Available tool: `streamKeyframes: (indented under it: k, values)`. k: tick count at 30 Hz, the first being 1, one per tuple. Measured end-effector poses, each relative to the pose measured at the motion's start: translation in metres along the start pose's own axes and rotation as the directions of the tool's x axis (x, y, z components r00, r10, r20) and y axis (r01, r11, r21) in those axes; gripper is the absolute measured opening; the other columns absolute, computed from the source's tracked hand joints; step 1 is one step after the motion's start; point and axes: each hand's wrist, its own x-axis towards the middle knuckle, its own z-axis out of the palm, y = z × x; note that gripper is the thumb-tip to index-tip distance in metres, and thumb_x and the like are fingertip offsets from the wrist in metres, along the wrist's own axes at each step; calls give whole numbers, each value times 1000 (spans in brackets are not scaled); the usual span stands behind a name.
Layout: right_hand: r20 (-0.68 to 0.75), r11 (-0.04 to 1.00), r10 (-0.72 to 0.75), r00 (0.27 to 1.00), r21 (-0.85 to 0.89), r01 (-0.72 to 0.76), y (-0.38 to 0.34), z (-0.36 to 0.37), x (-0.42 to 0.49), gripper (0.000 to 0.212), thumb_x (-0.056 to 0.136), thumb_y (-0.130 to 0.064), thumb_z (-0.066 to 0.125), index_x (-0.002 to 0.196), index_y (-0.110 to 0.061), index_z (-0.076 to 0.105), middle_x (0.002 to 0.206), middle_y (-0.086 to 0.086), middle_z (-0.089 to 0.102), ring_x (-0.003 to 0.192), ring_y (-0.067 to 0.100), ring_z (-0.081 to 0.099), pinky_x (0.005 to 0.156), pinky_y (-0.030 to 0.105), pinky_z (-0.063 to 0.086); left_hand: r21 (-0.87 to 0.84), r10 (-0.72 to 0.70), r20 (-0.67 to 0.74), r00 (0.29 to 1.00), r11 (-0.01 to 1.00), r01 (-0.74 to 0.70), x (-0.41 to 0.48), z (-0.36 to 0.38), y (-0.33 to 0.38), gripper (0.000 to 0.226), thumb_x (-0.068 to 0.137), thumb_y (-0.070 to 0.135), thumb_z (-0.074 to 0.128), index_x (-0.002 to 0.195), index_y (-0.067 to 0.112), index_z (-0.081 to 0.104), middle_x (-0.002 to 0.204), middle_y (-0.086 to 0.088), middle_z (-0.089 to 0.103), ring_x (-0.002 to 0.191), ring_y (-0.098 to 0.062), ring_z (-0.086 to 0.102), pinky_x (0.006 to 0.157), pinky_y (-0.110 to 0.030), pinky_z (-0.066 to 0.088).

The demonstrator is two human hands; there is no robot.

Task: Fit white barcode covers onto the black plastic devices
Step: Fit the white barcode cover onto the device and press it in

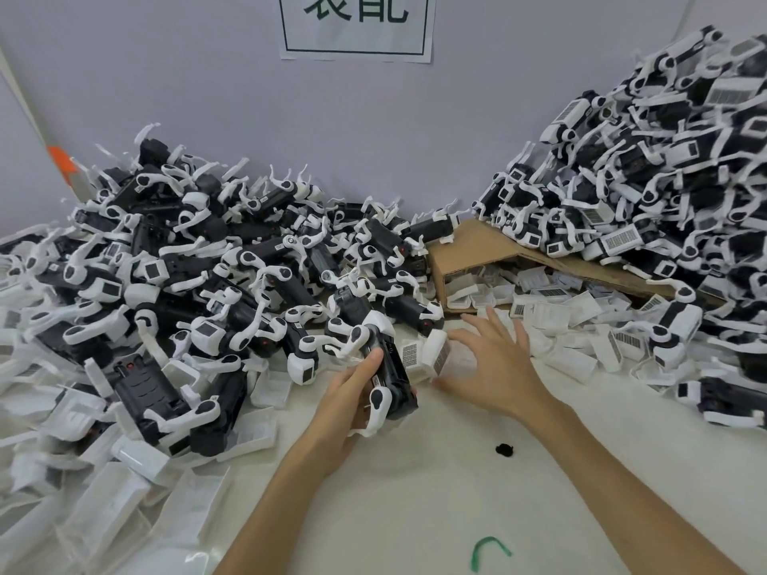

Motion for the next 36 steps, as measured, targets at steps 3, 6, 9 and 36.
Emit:
streamKeyframes:
  k: [3, 6, 9, 36]
  values:
    - [-224, 989, 26, 974, 147, 8, -15, 1, -13, 70, 74, -55, 78, 134, -28, 57, 148, -6, 48, 148, 19, 28, 123, 51, 9, 19, -2, -16, 1000, 1000, 2, -1, 2, 1, 58, 79, 56, 73, 113, 8, 74, 117, -22, 71, 118, -45, 62, 109, -63, 40]
    - [-333, 889, 53, 941, 446, 108, -28, 3, -23, 65, 76, -31, 83, 135, -20, 58, 127, -9, 62, 121, 6, 54, 105, 32, 44, 41, 12, -48, 999, 999, -10, -4, 5, 2, 70, 79, 56, 66, 120, 0, 67, 116, -23, 71, 116, -43, 64, 107, -60, 44]
    - [-350, 753, 32, 936, 625, 208, -33, 4, -33, 68, 75, -24, 79, 138, -22, 53, 118, -22, 62, 102, -5, 62, 83, 12, 50, 75, 29, -92, 995, 997, -22, -4, 8, 2, 72, 76, 61, 63, 119, 4, 68, 111, -19, 74, 111, -37, 68, 100, -53, 50]
    - [-284, 631, -148, 948, 711, 311, -39, 9, -42, 69, 84, 4, 70, 127, -49, 59, 119, -22, 65, 106, 4, 68, 84, 15, 55, 100, 24, -69, 997, 995, -17, -1, 13, -6, 65, 79, 57, 52, 110, 2, 71, 96, -15, 70, 85, -27, 62, 70, -33, 48]
